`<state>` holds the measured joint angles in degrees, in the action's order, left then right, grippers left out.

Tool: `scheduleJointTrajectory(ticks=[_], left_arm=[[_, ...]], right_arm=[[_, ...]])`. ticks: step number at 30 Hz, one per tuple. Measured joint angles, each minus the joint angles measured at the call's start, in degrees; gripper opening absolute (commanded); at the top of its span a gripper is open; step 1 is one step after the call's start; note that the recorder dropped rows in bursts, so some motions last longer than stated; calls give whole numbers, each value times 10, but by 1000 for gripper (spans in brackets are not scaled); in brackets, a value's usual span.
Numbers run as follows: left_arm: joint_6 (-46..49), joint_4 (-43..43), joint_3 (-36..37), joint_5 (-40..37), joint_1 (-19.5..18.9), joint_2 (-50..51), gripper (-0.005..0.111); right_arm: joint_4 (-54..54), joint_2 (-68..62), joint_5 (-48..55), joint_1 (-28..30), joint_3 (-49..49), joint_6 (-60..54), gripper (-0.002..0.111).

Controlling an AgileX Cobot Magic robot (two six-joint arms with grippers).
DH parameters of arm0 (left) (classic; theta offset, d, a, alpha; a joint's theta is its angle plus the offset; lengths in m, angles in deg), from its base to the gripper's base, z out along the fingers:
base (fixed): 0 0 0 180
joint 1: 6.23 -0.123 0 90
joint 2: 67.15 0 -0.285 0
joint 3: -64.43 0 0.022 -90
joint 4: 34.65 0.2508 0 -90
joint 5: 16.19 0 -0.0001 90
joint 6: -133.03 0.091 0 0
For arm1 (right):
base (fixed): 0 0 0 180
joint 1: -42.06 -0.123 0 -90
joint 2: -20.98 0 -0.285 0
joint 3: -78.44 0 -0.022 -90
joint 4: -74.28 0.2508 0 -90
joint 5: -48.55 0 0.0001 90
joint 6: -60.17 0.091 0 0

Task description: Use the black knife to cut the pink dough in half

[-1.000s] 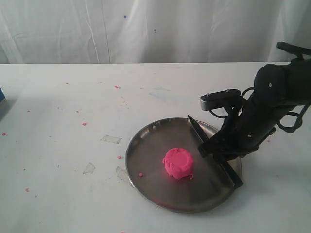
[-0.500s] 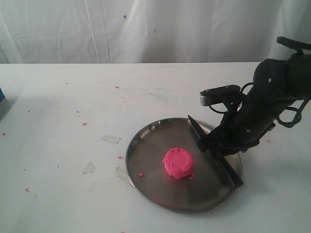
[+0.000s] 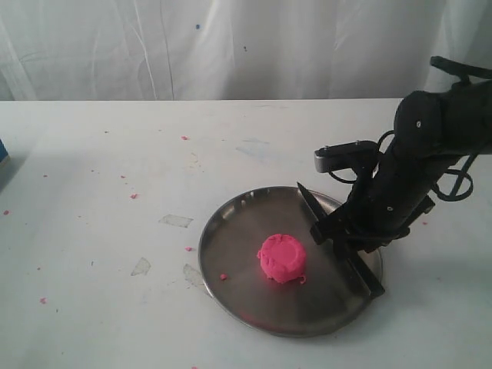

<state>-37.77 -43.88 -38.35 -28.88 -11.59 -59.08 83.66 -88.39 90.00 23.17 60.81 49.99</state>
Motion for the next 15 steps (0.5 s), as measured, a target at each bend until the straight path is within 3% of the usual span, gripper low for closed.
scheduleJointTrajectory(ticks=[15], left_arm=[[0, 0, 0, 0, 0, 0, 0]], right_arm=[[-2, -37, -4, 0, 0, 0, 44]])
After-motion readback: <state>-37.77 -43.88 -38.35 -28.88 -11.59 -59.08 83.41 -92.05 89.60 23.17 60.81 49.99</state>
